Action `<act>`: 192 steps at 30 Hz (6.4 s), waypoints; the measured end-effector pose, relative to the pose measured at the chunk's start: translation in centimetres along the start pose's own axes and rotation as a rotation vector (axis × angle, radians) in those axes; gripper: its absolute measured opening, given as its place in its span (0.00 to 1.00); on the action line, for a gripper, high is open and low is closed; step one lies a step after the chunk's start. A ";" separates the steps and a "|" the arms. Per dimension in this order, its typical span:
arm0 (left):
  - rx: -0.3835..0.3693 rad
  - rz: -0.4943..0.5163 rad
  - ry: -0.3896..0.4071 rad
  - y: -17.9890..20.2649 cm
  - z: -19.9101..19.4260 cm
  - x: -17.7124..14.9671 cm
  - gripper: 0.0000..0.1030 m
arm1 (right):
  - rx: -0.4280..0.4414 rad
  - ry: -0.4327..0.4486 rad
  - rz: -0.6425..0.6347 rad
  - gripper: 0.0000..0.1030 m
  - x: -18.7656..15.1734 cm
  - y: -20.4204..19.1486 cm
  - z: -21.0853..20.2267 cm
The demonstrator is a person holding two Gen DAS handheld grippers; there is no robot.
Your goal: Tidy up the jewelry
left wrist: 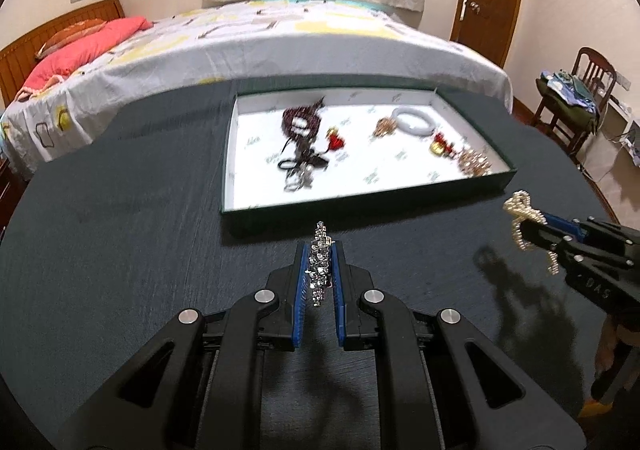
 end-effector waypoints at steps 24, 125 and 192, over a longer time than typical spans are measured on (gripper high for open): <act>-0.064 0.029 0.201 5.9 -1.4 8.0 0.12 | -0.021 0.210 -0.040 0.17 9.6 1.2 -2.6; 0.175 -0.073 0.227 1.2 -7.5 0.3 0.95 | -0.141 0.102 0.005 0.77 2.7 -0.8 -4.8; 0.146 -0.146 0.472 1.0 -23.3 -3.0 0.96 | -0.238 0.382 -0.042 0.81 0.8 -4.3 -20.4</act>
Point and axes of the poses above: each gripper's, at about its wrist camera, not at the fingertips, and z roughly the way its jaws point, y to its right, x to its top, the point moved 1 cm from there along z, roughly the way its jaws point, and after that the axes turned 13 degrees about -z, right-handed, at the moved point
